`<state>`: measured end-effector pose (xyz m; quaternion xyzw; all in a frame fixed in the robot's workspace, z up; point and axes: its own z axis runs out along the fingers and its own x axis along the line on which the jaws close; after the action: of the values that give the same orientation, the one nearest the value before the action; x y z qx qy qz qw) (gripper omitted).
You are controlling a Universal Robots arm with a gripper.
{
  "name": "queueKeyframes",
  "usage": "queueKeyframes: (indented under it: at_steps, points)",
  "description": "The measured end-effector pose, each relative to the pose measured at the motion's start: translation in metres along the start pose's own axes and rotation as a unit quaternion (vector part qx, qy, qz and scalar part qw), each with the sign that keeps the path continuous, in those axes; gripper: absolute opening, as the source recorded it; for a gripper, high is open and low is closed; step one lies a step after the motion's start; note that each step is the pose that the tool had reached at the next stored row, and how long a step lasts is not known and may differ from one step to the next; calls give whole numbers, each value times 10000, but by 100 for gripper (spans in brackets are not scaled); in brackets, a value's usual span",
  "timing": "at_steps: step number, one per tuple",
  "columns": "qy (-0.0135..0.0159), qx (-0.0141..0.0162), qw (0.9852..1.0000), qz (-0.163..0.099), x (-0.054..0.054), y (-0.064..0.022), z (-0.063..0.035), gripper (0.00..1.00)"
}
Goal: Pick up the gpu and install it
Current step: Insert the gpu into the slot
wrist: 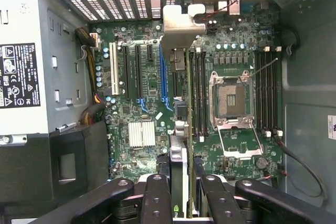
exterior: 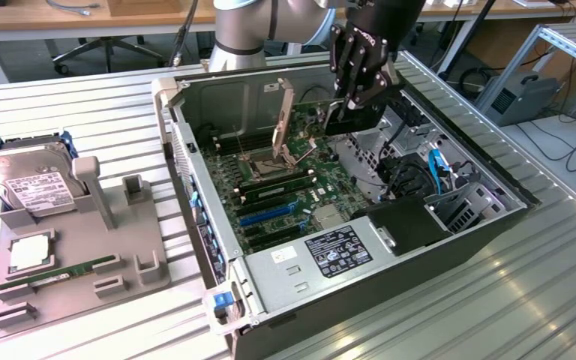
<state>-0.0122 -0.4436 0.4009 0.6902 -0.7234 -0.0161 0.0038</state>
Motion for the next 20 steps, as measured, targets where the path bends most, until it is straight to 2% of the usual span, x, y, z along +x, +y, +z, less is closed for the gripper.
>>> queueKeyframes:
  at_steps: [20]
  points:
    - [0,0,10000,0,21,4,37,27]
